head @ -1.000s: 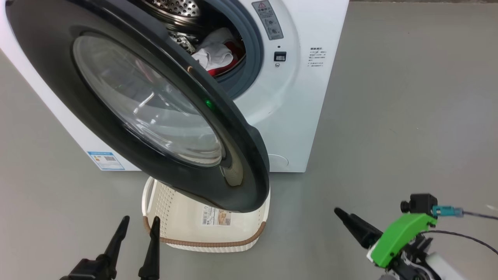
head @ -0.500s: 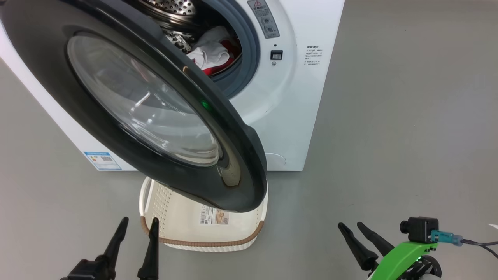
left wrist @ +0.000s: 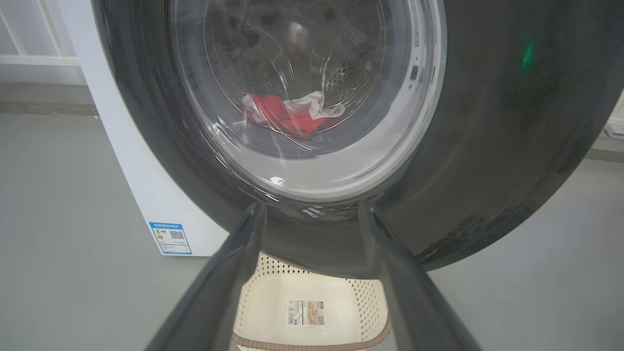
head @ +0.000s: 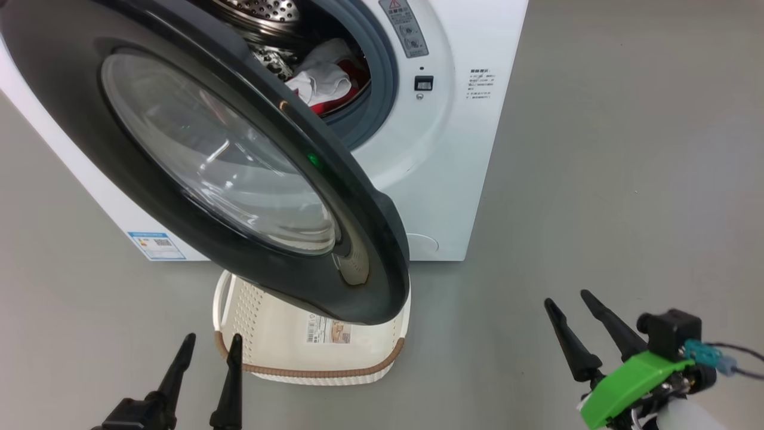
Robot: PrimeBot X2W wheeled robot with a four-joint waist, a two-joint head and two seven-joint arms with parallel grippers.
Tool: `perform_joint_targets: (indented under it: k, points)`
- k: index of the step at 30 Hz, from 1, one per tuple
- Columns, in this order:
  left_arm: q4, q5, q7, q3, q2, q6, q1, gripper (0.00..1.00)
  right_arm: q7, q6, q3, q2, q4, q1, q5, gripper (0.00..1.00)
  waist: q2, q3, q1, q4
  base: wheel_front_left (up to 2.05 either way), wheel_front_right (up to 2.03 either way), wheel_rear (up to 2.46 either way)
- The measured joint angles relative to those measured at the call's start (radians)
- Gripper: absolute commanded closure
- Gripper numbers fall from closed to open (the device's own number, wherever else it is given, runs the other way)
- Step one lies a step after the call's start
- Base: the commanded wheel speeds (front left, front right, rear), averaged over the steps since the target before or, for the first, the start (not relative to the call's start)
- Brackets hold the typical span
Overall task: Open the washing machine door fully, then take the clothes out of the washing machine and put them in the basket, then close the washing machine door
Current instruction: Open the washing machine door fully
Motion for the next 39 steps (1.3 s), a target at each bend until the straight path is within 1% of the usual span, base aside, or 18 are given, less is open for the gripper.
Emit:
perform_joint_targets:
  k: [5,9,12,13,18,21,24,39]
  points:
    - [0.0,0.0,0.0,0.0,0.0,0.0,0.0,0.0,0.0,0.0,-0.147,0.065,-0.07,0.066,-0.173,0.0,0.0,0.001,0.0,0.004,0.0,0.0,0.0]
    - [0.0,0.0,0.0,0.0,0.0,0.0,-0.001,0.0,0.0,0.0,-0.244,0.118,-0.132,0.105,-0.263,0.0,0.0,0.001,0.0,0.007,0.0,0.0,0.0]
    - [-0.001,0.0,0.0,0.0,0.0,0.0,-0.002,0.0,0.0,0.0,-0.295,0.15,-0.18,0.135,-0.318,0.0,0.0,0.002,-0.0001,0.009,0.0,0.0,0.0]
    - [-0.001,0.0,0.0,0.0,0.0,0.0,-0.002,0.0,0.0,0.0,-0.295,0.15,-0.18,0.135,-0.318,0.0,0.0,0.002,-0.0001,0.009,0.0,0.0,0.0]
    - [-0.002,0.0,0.0,0.0,0.0,0.0,-0.002,0.0,-0.002,0.0,-0.362,0.188,-0.266,0.17,-0.36,0.0,0.0,0.003,0.0,0.013,0.0,0.0,0.0]
    - [-0.003,0.0,0.0,0.0,0.0,0.0,-0.002,0.0,-0.007,0.0,-0.376,0.198,-0.288,0.181,-0.369,0.0,0.0,0.002,0.0,0.015,0.0,0.0,0.0]
    - [-0.003,0.0,0.0,-0.001,0.0,0.0,-0.002,0.0,-0.007,0.0,-0.388,0.213,-0.288,0.204,-0.377,0.0,0.0,-0.001,0.0,0.016,0.0,0.0,0.0]
    - [-0.003,-0.006,0.0,-0.003,0.0,0.0,-0.002,0.0,-0.007,0.0,-0.407,0.221,-0.278,0.21,-0.379,0.0,0.0,-0.015,0.0,0.016,0.0,0.0,0.0]
